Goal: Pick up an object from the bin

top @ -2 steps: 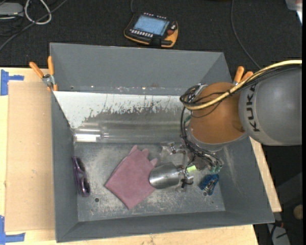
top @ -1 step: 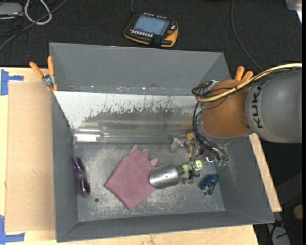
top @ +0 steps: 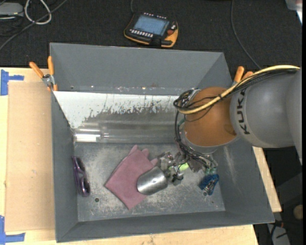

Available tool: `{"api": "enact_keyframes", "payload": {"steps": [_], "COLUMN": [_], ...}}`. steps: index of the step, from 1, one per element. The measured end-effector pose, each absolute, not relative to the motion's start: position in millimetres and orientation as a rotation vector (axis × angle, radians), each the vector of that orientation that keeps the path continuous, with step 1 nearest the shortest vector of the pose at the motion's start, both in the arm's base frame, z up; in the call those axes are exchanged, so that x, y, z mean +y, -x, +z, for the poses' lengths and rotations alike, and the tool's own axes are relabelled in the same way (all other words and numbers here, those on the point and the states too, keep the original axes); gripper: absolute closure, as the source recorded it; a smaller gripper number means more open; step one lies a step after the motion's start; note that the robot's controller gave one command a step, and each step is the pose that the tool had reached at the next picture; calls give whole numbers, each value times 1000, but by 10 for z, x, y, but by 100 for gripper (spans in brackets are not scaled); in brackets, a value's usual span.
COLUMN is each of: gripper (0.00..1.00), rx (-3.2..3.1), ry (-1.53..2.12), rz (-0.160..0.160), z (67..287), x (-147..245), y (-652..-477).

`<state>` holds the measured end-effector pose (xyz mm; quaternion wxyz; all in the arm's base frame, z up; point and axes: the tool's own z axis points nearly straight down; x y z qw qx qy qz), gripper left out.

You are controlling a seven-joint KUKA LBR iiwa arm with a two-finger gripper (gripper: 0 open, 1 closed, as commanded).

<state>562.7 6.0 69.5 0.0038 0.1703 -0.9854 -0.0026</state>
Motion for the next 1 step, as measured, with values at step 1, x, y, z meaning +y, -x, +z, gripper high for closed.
{"api": "enact_keyframes", "payload": {"steps": [1], "gripper": [100], "rx": [-3089], "ry": [-532], "rz": [-9], "z": [697], "x": [59], "y": [-5627]}}
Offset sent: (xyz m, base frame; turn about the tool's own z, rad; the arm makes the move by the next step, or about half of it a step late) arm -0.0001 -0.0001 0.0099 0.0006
